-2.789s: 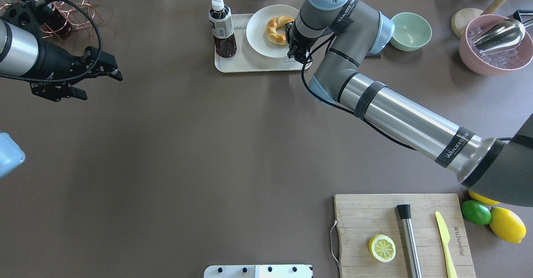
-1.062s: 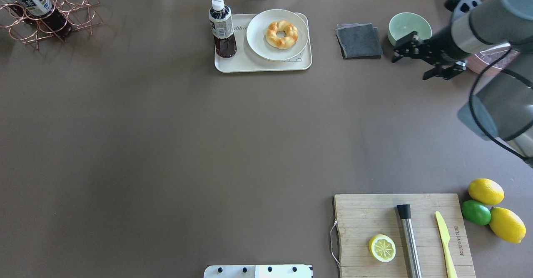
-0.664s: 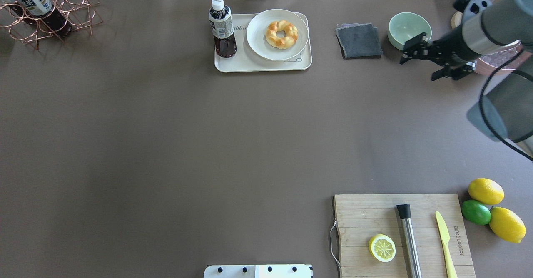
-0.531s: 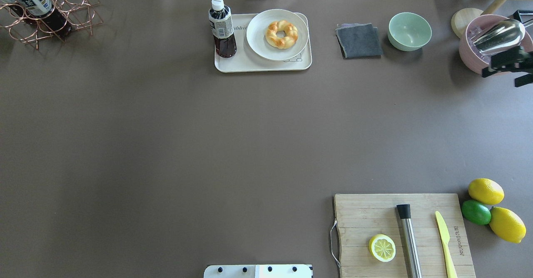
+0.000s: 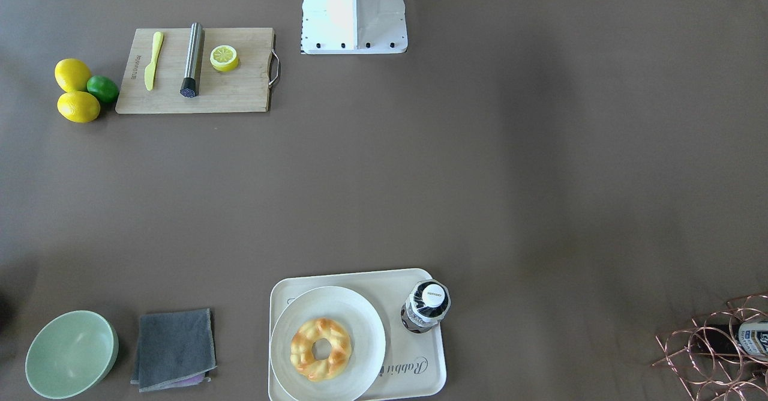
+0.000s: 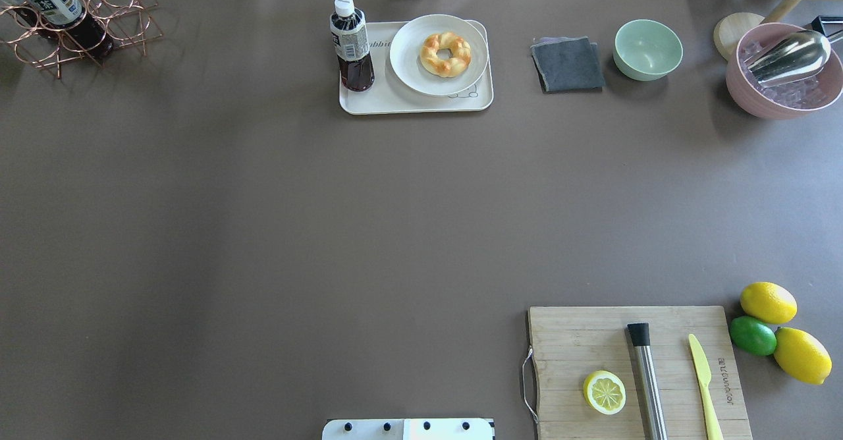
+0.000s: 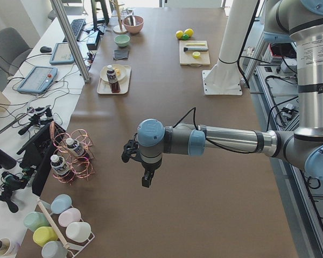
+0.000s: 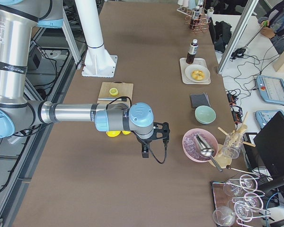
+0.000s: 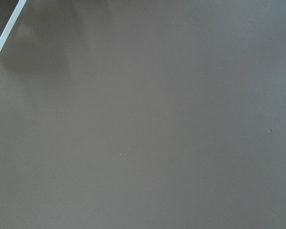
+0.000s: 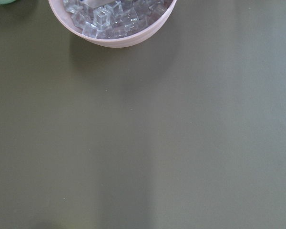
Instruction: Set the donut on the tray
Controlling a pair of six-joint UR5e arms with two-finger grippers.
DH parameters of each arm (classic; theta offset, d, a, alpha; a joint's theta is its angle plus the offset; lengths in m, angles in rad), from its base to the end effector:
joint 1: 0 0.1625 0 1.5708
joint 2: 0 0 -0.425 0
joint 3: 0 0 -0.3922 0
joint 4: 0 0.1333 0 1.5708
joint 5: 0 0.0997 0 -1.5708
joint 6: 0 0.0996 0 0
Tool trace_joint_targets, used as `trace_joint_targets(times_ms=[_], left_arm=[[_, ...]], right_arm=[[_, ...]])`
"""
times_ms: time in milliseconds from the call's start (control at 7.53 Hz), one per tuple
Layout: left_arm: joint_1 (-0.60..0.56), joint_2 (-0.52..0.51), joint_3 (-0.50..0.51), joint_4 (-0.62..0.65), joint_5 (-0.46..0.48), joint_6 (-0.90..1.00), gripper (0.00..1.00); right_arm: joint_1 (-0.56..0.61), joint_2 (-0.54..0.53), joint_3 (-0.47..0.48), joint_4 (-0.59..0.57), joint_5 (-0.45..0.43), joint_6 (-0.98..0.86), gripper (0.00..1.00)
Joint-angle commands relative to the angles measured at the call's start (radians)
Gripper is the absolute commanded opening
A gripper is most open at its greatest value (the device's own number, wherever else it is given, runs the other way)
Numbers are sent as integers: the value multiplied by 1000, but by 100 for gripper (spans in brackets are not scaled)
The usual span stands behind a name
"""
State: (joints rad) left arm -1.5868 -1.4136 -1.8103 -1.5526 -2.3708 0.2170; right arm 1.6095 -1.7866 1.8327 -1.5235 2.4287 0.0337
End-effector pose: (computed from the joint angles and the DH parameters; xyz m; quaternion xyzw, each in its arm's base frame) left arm -0.0687 -0.4272 0.6129 0.0746 0.3831 0.1048 0.9147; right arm 0.0736 -0.4036 0.6151 0.0435 -0.4154 0.0135 0.9085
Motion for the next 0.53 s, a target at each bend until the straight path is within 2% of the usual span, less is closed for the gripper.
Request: trace_joint_targets(times_ms=[0, 133, 398], left_arm=[[-7, 10, 11, -3, 1, -4, 97], [-7, 10, 11, -3, 1, -5, 97], [-7, 10, -6, -4, -1, -2, 97]], right_arm=[[-22, 1, 2, -85, -60, -76, 100], [15, 3, 2, -152, -60, -153, 100], [33, 7, 2, -172, -76, -175, 100]])
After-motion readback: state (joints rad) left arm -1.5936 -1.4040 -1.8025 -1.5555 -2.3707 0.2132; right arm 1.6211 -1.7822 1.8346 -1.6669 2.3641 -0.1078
